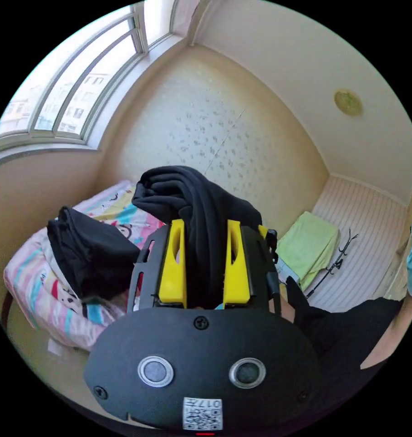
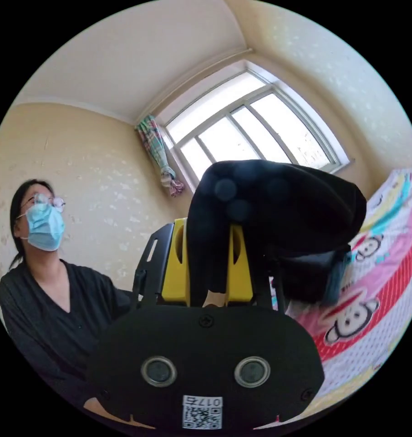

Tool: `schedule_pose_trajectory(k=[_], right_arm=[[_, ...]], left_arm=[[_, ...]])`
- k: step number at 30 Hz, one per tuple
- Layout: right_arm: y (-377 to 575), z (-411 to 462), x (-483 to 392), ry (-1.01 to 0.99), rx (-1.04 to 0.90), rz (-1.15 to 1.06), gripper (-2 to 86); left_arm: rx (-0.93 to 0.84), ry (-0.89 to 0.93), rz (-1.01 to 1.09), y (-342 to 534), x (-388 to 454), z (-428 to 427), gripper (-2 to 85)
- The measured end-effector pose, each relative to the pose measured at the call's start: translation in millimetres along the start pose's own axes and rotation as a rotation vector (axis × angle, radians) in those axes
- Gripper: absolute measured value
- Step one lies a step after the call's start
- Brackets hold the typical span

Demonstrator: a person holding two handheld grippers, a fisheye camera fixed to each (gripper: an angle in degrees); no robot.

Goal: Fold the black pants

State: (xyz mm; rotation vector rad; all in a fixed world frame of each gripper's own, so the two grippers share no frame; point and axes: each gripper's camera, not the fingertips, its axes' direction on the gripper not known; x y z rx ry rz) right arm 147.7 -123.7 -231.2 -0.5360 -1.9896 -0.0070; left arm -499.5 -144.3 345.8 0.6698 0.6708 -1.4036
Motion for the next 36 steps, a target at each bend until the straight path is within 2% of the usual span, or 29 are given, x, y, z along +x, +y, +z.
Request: schedule_pose_trajectory(k=[1, 3, 5, 8, 10, 11, 13, 14, 17, 23, 28, 30, 32, 34, 36], right_arm=[[-13.3, 15.8, 6.0, 0.012, -0.013, -0.001, 13.1], [-47.0, 78.1, 37.7, 0.168, -0.053, 0.024, 13.9], [-52.2, 127.5, 73.6, 0.333, -0.121, 0.104, 14.1], [-20.0, 216.6, 138.9, 0.529, -0.353, 0.202, 13.7], [24.2, 273.7, 174.9, 0.783, -0.6, 0.243, 13.4], [54.9, 302.0, 186.2, 0.897, -0.68, 0.195, 13.5], [77.5, 314.7, 173.1, 0.922, -0.582, 0.072, 13.7], [78.9, 320.9, 167.9, 0.927, -0.571, 0.073, 13.8], [73.8, 327.1, 164.4, 0.917, -0.6, 0.119, 13.9], [88.2, 267.3, 125.7, 0.817, -0.432, 0.118, 12.9], [166.6, 174.6, 82.1, 0.78, -0.443, 0.225, 13.0], [237.3, 110.5, 53.2, 0.716, -0.439, 0.346, 13.5], [298.3, 58.2, 24.7, 0.687, -0.443, 0.486, 13.4], [348.9, 6.4, -15.9, 0.701, -0.435, 0.579, 13.0], [382.7, -65.6, -81.4, 0.835, -0.399, 0.628, 13.1]], left_arm=[[0.027, -0.039, -0.009, -29.2, -17.3, -11.7, 13.3], [0.036, -0.121, -0.056, -61.2, -50.7, -20.3, 13.6], [-0.026, -0.234, -0.197, -82.7, -118.2, -10.6, 13.8], [-0.181, -0.373, -0.464, -58.3, -226.5, 28.7, 13.8], [-0.333, -0.462, -0.567, -19.8, -281.2, 61.6, 15.4], [-0.288, -0.447, -0.622, 10.2, -304.9, 63.7, 16.4], [-0.165, -0.31, -0.743, 51.3, -331.8, 47.1, 16.8], [-0.084, -0.197, -0.758, 68.8, -341.2, 37.9, 16.8], [-0.046, -0.167, -0.696, 83.7, -339.2, 27.7, 17.1], [0.016, -0.178, -0.688, 112.6, -297.5, -0.2, 15.6], [0.016, -0.165, -0.678, 182.1, -238.1, -19.3, 13.8], [-0.044, -0.185, -0.644, 222.4, -204.6, -18.7, 12.8], [-0.221, -0.238, -0.577, 289.2, -155.9, -4.8, 11.9], [-0.406, -0.284, -0.543, 342.1, -119.9, 5.1, 9.9], [-0.423, -0.368, -0.547, 387.6, -73.8, -9.1, 9.3]])
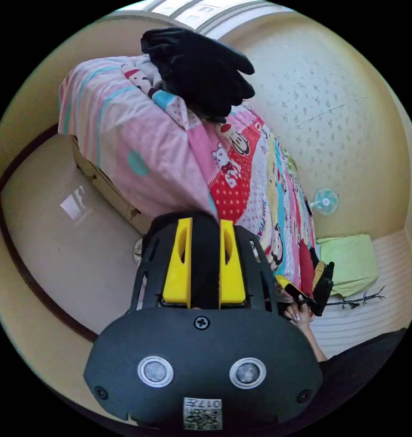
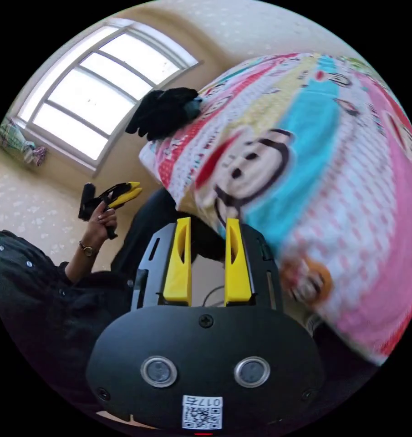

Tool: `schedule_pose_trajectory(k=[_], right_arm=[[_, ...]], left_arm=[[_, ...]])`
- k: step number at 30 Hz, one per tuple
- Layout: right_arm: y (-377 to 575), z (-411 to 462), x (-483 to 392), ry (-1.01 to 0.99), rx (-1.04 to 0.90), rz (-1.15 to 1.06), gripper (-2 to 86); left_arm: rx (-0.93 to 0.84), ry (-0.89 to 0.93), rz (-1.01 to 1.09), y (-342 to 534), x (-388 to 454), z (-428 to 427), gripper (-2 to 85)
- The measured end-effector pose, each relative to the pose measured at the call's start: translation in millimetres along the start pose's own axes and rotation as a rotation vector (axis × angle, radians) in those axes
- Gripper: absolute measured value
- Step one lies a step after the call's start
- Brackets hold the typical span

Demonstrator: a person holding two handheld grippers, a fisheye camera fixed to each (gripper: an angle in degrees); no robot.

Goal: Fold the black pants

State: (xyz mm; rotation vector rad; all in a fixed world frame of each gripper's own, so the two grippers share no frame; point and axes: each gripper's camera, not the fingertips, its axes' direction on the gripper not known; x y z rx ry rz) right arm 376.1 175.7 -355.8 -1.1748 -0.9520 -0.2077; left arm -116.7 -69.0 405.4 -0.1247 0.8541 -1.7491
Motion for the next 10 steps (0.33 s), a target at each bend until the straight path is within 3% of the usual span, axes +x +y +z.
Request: schedule_pose_trajectory(k=[4, 6, 9, 10], right_arm=[[53.2, -122.8, 44.9, 0.358, 0.166, 0.154, 13.5], [67.1, -210.2, 68.0, 0.582, 0.358, 0.281, 13.6], [84.4, -284.6, 95.1, 0.736, 0.601, 0.479, 13.9], [88.0, -292.1, 104.3, 0.743, 0.631, 0.516, 13.9]], left_arm=[[-0.003, 0.022, 0.283, 98.4, 67.3, -11.8, 3.8], [-0.067, 0.018, 0.404, 114.2, 98.8, -4.4, 3.8], [-0.251, 0.082, 0.626, 125.5, 153.6, 20.4, 4.7], [-0.329, 0.024, 0.704, 131.3, 173.8, 32.7, 5.7]])
